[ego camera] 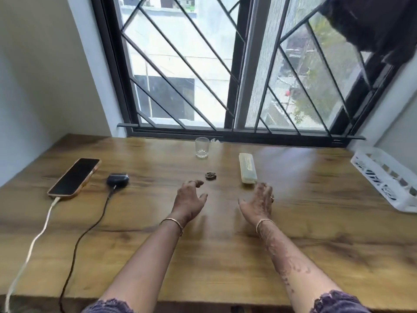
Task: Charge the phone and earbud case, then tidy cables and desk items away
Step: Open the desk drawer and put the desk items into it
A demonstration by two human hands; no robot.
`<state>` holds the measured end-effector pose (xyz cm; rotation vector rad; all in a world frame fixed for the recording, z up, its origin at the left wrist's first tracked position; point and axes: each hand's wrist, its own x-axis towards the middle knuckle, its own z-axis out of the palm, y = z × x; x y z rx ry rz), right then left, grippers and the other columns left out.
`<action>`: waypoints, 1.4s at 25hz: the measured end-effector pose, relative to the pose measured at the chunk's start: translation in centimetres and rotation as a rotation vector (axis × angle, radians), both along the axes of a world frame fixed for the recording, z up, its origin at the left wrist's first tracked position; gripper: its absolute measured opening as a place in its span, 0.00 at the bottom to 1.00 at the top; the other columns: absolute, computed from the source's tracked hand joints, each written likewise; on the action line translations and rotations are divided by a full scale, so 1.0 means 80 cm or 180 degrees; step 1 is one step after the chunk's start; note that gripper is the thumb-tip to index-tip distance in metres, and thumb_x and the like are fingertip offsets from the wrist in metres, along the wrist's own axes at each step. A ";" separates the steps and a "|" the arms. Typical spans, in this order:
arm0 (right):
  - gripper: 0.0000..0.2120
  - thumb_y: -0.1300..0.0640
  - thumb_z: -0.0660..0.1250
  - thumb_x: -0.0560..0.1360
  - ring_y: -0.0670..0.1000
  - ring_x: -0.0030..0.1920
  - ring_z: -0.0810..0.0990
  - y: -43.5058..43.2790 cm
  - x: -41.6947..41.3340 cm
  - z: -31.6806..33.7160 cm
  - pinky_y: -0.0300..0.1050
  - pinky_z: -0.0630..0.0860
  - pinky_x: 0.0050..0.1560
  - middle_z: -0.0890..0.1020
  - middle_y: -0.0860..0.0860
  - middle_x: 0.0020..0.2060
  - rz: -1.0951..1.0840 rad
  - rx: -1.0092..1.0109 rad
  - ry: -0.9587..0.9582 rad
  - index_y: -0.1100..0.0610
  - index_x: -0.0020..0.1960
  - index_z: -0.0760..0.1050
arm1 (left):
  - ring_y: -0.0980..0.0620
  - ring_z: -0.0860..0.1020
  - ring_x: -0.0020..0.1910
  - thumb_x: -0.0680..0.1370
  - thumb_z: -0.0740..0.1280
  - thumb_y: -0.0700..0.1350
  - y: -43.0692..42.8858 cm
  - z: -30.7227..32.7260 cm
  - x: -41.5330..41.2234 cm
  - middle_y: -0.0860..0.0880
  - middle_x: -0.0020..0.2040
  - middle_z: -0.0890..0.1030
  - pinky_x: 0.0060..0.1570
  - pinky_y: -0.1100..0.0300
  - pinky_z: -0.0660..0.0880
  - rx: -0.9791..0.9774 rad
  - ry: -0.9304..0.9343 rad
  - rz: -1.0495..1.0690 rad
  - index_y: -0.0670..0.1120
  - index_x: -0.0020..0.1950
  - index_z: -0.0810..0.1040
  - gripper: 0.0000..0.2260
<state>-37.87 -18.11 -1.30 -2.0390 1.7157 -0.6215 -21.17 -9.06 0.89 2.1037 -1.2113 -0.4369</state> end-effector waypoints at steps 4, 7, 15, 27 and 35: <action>0.43 0.45 0.71 0.70 0.60 0.73 0.56 -0.050 0.032 -0.005 0.49 0.57 0.72 0.55 0.60 0.73 -0.0334 -0.0048 0.0074 0.61 0.74 0.52 | 0.47 0.74 0.64 0.75 0.66 0.44 -0.053 -0.015 0.028 0.45 0.65 0.75 0.68 0.57 0.65 0.0179 -0.0012 -0.0225 0.46 0.67 0.72 0.20; 0.45 0.42 0.71 0.69 0.61 0.73 0.57 -0.084 0.044 -0.007 0.51 0.57 0.72 0.56 0.60 0.73 -0.0374 0.0061 -0.0018 0.57 0.76 0.51 | 0.46 0.70 0.66 0.76 0.67 0.46 -0.091 -0.023 0.040 0.44 0.65 0.73 0.69 0.56 0.64 0.0282 -0.0228 -0.0304 0.46 0.69 0.70 0.22; 0.35 0.49 0.61 0.78 0.61 0.73 0.59 -0.118 0.044 -0.021 0.50 0.55 0.72 0.60 0.59 0.73 -0.0298 0.0037 0.0299 0.61 0.77 0.49 | 0.42 0.71 0.63 0.75 0.68 0.50 -0.138 -0.045 0.038 0.43 0.61 0.73 0.65 0.56 0.65 0.0391 -0.0535 -0.0176 0.49 0.63 0.76 0.17; 0.30 0.45 0.70 0.70 0.60 0.65 0.70 0.025 -0.116 0.011 0.51 0.64 0.66 0.73 0.58 0.63 -0.0362 -0.0289 -0.0386 0.59 0.66 0.67 | 0.53 0.76 0.46 0.71 0.74 0.47 -0.009 -0.005 -0.121 0.50 0.52 0.83 0.49 0.66 0.68 -0.0063 0.0227 -0.0429 0.50 0.60 0.78 0.19; 0.32 0.40 0.70 0.66 0.59 0.59 0.75 0.175 -0.292 0.016 0.53 0.72 0.59 0.75 0.55 0.58 -0.0364 -0.0110 -0.0202 0.57 0.61 0.66 | 0.55 0.77 0.43 0.68 0.76 0.46 0.111 -0.001 -0.296 0.51 0.49 0.84 0.47 0.65 0.72 -0.0204 0.0444 -0.0643 0.49 0.57 0.78 0.19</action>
